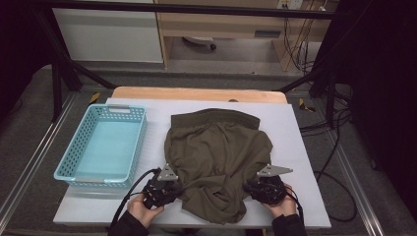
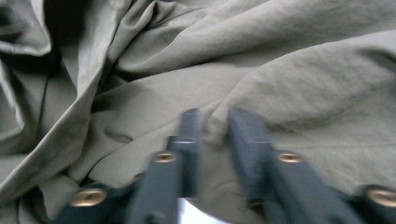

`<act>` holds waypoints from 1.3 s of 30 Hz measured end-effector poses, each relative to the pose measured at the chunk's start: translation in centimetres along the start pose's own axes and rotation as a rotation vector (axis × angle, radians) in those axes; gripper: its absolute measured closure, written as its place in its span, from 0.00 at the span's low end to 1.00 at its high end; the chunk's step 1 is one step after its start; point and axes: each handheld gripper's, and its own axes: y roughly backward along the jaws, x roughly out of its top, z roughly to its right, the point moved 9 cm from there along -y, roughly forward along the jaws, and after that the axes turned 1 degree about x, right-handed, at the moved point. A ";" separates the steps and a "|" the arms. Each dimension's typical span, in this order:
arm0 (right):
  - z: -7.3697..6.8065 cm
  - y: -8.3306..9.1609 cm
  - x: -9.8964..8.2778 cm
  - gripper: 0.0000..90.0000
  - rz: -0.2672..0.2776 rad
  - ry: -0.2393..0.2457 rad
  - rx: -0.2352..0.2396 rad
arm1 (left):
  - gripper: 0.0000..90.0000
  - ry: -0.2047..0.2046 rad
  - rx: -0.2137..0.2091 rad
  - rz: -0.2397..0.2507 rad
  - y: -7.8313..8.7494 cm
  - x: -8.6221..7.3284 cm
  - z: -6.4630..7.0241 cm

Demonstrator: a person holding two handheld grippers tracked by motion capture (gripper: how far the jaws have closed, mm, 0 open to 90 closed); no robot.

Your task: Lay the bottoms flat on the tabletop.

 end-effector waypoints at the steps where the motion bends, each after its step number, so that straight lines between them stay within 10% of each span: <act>1: 0.0 0.0 0.0 0.88 -0.003 0.001 -0.006 | 0.95 -0.003 0.002 0.000 0.3 0.0 -0.3; 11: 1.6 1.8 1.1 1.00 0.057 -0.015 -0.060 | 0.96 0.030 0.074 0.005 4.0 -0.9 -3.8; 22: 4.5 1.2 5.9 1.00 0.103 -0.006 -0.183 | 0.95 0.030 0.081 0.000 3.9 -1.7 -4.0; 27: 5.8 0.6 5.1 0.96 0.056 -0.026 -0.236 | 0.95 0.028 0.065 0.005 3.7 -1.7 -3.8; 34: 0.5 1.5 5.8 0.61 0.135 0.064 -0.087 | 0.95 0.036 0.059 0.009 3.6 -1.7 -3.8; 39: -3.9 -1.1 5.6 0.49 0.086 0.084 0.057 | 0.95 0.036 0.057 0.014 3.6 -1.8 -3.8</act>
